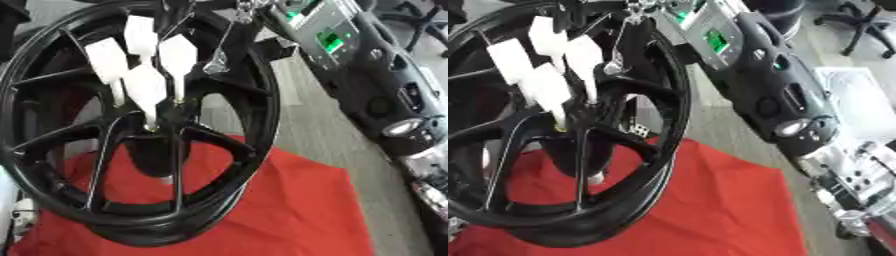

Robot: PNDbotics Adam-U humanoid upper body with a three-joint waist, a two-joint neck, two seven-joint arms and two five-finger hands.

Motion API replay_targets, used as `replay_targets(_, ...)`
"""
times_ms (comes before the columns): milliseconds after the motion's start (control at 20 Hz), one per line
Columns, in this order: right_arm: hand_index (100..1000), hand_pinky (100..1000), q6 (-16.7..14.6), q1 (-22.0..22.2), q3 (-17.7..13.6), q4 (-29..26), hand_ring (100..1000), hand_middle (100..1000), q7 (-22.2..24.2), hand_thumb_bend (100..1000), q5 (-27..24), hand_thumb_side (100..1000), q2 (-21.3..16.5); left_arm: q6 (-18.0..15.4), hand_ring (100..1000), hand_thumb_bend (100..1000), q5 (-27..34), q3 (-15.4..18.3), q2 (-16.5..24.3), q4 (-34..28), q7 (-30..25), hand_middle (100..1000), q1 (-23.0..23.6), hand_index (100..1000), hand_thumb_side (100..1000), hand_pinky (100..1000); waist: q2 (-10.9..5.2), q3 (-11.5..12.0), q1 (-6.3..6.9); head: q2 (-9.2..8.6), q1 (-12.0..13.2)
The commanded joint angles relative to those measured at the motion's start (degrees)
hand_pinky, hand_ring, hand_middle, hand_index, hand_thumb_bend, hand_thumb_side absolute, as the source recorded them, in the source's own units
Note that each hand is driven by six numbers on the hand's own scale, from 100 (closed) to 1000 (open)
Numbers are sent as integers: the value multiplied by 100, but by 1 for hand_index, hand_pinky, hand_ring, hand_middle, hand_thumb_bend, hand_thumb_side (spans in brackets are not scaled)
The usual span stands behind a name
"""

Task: Pull the pin out of the wheel hub.

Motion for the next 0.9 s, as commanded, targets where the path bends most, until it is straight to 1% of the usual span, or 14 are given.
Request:
replay_targets(50, 787, 815, -9, -107, -93, 56, 764, 742, -95, 391, 84, 100, -26, -1, 843, 870, -45, 51, 92, -97, -17, 916, -41, 949, 612, 859, -68, 12, 47, 32, -6)
replay_targets(150, 786, 814, -10, -110, -103, 96, 762, 742, -158, 385, 95, 100, -10, 1, 843, 871, -48, 51, 85, -98, -17, 917, -40, 949, 612, 859, -57, 17, 46, 32, -10)
replay_targets(200, 786, 814, -10, -112, -103, 110, 762, 741, -183, 370, 99, 100, -4, 3, 843, 869, -50, 50, 82, -98, -18, 917, -41, 949, 583, 859, -53, 19, 46, 32, -10)
replay_targets(250, 787, 814, -6, -112, -104, 129, 762, 742, -203, 377, 109, 100, 4, 6, 843, 871, -53, 46, 78, -98, -23, 917, -42, 949, 612, 859, -46, 23, 46, 32, -13)
replay_targets(650, 784, 812, -16, -100, -97, 297, 757, 738, -184, 365, 146, 100, 59, 6, 843, 871, -71, 54, 62, -106, -21, 917, -39, 948, 611, 861, -2, 55, 39, 32, -27)
replay_targets(900, 783, 811, -11, -49, -82, 232, 756, 737, -150, 360, 36, 100, -49, 13, 843, 871, -76, 45, 58, -111, -31, 917, -48, 948, 611, 861, 22, 63, 24, 32, -28)
